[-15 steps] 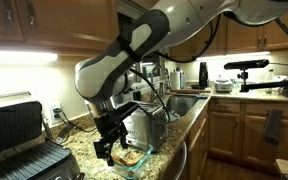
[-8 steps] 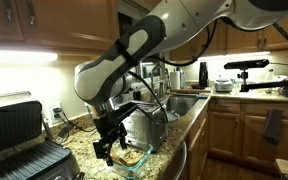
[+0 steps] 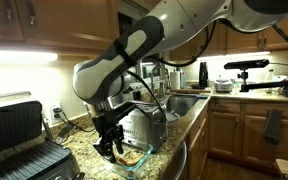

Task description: Place one slice of bread inside the right slot of the toaster

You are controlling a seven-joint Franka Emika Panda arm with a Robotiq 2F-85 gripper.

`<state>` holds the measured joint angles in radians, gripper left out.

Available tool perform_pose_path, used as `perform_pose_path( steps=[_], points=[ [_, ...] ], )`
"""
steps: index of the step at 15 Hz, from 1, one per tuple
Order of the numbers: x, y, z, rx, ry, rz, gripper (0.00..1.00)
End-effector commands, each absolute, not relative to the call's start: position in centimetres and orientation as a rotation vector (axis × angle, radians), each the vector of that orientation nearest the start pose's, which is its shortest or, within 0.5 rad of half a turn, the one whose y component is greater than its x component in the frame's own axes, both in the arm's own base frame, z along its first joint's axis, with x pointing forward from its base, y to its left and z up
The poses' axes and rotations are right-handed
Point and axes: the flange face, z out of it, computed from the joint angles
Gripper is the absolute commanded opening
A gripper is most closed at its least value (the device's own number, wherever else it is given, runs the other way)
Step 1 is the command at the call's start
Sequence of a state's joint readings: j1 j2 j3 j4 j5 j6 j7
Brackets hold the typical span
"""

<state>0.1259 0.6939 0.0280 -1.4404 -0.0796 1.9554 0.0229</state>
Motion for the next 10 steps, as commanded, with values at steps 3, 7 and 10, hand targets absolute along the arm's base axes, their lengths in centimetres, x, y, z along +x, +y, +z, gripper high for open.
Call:
perform_pose_path(
  steps=[3, 7, 10],
  points=[
    [69.66, 9.48, 27.07, -3.202, -0.209, 0.303, 0.15],
    [69.67, 9.08, 27.09, -3.204, -0.200, 0.300, 0.09],
    [69.37, 9.09, 27.82, -3.211, -0.193, 0.267, 0.09]
  ],
)
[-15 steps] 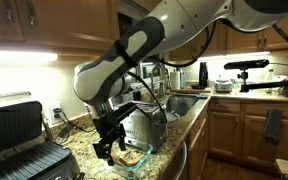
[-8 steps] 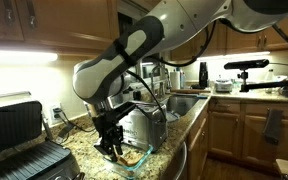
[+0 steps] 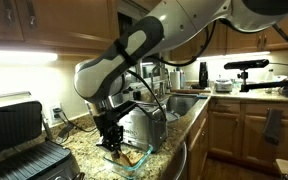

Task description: Place one slice of bread inside the right slot of the toaster

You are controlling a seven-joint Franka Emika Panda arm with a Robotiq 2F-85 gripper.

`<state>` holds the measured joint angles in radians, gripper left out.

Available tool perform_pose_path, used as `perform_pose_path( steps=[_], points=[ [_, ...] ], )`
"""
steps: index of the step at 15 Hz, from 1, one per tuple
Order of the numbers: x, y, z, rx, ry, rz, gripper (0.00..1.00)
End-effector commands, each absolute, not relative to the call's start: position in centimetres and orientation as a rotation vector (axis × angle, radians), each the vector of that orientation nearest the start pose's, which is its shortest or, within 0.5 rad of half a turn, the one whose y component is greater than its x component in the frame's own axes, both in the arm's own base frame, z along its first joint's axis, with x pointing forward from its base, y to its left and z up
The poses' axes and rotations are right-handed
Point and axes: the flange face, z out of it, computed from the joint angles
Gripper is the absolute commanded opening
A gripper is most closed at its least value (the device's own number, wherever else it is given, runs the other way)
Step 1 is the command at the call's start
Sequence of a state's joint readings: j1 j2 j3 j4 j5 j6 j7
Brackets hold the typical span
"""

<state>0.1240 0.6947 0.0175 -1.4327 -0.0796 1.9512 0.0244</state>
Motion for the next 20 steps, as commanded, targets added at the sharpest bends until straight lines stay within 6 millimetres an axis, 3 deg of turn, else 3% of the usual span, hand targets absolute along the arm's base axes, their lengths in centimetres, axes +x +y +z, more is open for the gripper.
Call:
perform_pose_path(
  steps=[1, 9, 20],
  points=[
    [69.2, 9.1, 28.1, -3.211, -0.191, 0.256, 0.09],
    [67.3, 10.6, 31.5, -3.207, -0.217, 0.135, 0.08],
    [63.3, 11.6, 37.3, -3.205, -0.244, -0.091, 0.08]
  ],
)
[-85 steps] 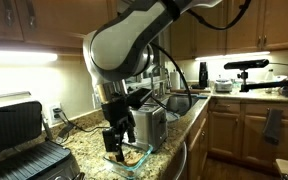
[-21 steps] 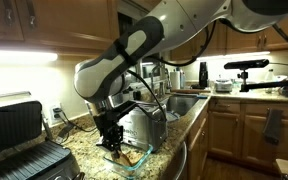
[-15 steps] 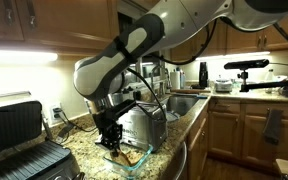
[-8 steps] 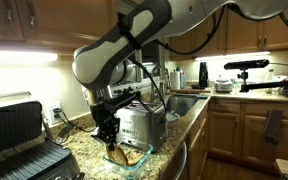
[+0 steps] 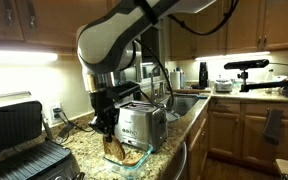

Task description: Place one slice of bread inside the right slot of the toaster

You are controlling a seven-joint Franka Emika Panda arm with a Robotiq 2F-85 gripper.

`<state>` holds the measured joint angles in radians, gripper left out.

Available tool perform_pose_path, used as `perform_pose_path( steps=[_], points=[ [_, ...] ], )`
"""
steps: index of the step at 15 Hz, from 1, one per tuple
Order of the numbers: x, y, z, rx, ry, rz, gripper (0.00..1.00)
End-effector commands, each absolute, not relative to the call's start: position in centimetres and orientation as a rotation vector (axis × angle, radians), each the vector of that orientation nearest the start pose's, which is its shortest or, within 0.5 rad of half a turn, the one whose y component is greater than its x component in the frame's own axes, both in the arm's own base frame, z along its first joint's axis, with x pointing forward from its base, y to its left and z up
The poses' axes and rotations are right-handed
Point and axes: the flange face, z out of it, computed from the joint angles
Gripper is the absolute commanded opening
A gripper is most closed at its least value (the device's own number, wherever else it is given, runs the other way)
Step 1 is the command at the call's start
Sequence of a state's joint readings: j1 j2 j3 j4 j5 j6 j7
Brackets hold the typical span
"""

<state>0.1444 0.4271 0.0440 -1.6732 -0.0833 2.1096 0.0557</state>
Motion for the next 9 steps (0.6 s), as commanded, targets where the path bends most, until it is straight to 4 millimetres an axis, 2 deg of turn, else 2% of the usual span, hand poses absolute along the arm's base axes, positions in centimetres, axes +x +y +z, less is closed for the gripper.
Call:
perform_pose_path(
  steps=[1, 9],
  points=[
    [63.0, 11.4, 37.6, -3.208, -0.238, -0.101, 0.08],
    [60.8, 9.7, 41.5, -3.237, -0.212, -0.222, 0.08]
  ],
)
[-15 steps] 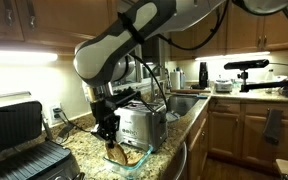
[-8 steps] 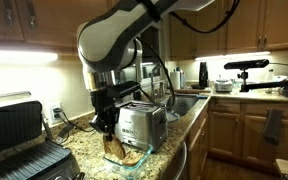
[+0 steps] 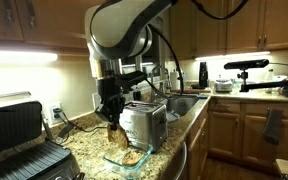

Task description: Place one slice of bread inside the right slot of the toaster

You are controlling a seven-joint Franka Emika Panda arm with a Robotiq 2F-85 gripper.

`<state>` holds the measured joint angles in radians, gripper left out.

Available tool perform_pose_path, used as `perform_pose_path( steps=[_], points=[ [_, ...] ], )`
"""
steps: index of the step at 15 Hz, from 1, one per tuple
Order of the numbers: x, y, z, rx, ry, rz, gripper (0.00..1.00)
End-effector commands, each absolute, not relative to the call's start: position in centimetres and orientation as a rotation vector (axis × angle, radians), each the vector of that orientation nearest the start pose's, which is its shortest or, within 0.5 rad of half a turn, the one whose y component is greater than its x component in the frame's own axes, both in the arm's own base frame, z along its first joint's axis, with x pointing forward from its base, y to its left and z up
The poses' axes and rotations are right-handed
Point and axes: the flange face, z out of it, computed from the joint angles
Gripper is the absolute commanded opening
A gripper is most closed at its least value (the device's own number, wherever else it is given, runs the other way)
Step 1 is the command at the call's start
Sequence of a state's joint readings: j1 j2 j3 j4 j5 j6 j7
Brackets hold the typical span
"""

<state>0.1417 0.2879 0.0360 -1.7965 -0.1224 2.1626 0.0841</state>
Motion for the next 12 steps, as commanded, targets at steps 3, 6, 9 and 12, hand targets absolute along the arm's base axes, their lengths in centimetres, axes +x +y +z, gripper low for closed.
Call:
perform_pose_path(
  steps=[3, 6, 9, 12],
  points=[
    [60.1, 8.7, 43.2, -3.263, -0.190, -0.269, 0.08],
    [59.6, 7.6, 44.5, -3.289, -0.155, -0.304, 0.08],
    [59.3, 6.4, 45.2, -3.308, -0.106, -0.322, 0.08],
    [59.1, 5.2, 45.8, -3.318, -0.049, -0.340, 0.08]
  ],
)
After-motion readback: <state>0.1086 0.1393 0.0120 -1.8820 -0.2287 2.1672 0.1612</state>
